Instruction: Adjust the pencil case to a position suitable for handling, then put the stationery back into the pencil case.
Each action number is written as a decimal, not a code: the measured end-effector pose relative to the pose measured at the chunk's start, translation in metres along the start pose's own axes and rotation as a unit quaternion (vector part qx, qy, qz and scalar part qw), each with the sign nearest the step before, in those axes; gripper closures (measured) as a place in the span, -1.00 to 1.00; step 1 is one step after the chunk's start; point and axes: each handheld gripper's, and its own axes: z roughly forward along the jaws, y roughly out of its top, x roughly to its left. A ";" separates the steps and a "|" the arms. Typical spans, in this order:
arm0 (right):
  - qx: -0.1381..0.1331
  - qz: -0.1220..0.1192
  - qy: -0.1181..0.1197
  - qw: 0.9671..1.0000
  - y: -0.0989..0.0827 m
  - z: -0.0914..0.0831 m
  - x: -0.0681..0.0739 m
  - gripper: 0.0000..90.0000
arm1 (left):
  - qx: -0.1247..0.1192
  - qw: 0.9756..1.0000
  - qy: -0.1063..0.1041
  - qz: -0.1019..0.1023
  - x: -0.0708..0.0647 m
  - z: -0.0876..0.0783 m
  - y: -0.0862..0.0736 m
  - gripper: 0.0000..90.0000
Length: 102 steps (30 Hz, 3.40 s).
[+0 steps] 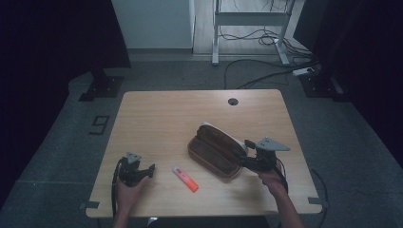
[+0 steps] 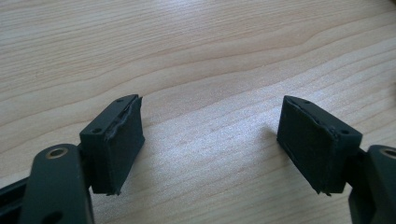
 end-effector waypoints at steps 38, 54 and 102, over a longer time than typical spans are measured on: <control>0.008 -0.045 0.071 0.996 0.001 0.024 0.074 -0.23 | 0.000 1.000 0.000 0.000 0.000 0.000 0.000 -0.50; 0.034 -0.056 0.097 0.993 -0.010 0.043 0.101 -0.15 | 0.000 1.000 0.000 0.000 0.000 0.000 0.000 -0.50; 0.161 -0.120 0.104 0.974 -0.062 0.099 0.149 0.24 | 0.000 1.000 0.001 0.001 0.000 0.000 0.000 -0.50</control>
